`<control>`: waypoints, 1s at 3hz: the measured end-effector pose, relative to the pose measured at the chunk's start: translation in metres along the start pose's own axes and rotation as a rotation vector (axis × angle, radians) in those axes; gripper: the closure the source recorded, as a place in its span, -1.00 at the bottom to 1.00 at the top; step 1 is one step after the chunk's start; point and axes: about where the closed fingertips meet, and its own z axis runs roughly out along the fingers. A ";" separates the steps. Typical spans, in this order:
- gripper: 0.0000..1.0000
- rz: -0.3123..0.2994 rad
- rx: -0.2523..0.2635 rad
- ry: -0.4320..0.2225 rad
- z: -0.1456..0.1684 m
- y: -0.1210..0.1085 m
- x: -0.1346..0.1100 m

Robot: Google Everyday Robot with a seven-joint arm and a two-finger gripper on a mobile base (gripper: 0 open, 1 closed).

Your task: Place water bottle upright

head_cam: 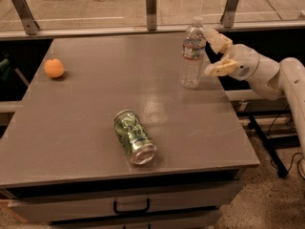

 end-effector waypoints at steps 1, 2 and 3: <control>-1.00 -0.033 0.021 0.069 -0.014 -0.006 -0.019; -1.00 -0.124 0.110 0.242 -0.046 -0.007 -0.079; -1.00 -0.282 0.256 0.455 -0.069 0.014 -0.169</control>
Offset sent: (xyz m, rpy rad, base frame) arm -0.0330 -0.1605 0.1487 -0.5374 -0.0828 -0.3565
